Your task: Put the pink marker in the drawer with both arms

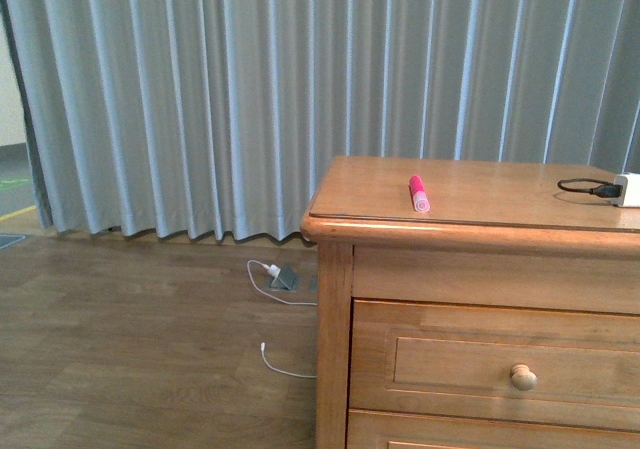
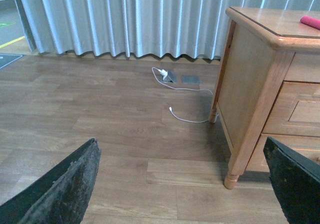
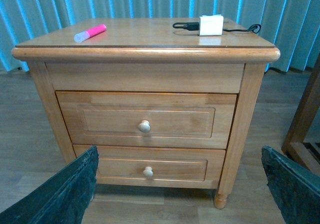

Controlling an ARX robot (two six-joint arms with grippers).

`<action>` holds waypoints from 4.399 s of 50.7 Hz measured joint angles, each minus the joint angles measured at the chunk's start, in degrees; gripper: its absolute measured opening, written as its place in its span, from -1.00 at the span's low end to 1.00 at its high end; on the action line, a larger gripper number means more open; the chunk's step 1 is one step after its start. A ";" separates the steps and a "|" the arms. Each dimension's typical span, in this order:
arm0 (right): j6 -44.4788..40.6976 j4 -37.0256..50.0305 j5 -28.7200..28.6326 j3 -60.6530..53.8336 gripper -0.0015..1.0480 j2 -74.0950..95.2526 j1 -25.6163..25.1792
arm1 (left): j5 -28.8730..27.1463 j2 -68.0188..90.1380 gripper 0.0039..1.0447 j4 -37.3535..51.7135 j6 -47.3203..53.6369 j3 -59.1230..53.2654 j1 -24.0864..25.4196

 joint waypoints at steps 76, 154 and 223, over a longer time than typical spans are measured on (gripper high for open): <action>0.00 0.00 0.00 0.00 0.84 0.00 0.00 | 0.00 0.00 0.89 0.00 0.00 0.00 0.00; 5.68 23.30 13.27 15.47 0.84 60.02 17.68 | -0.02 0.00 0.89 0.00 0.00 0.00 0.00; 6.43 43.10 12.04 54.16 0.84 122.75 11.56 | -0.02 0.00 0.89 0.00 0.00 0.00 0.00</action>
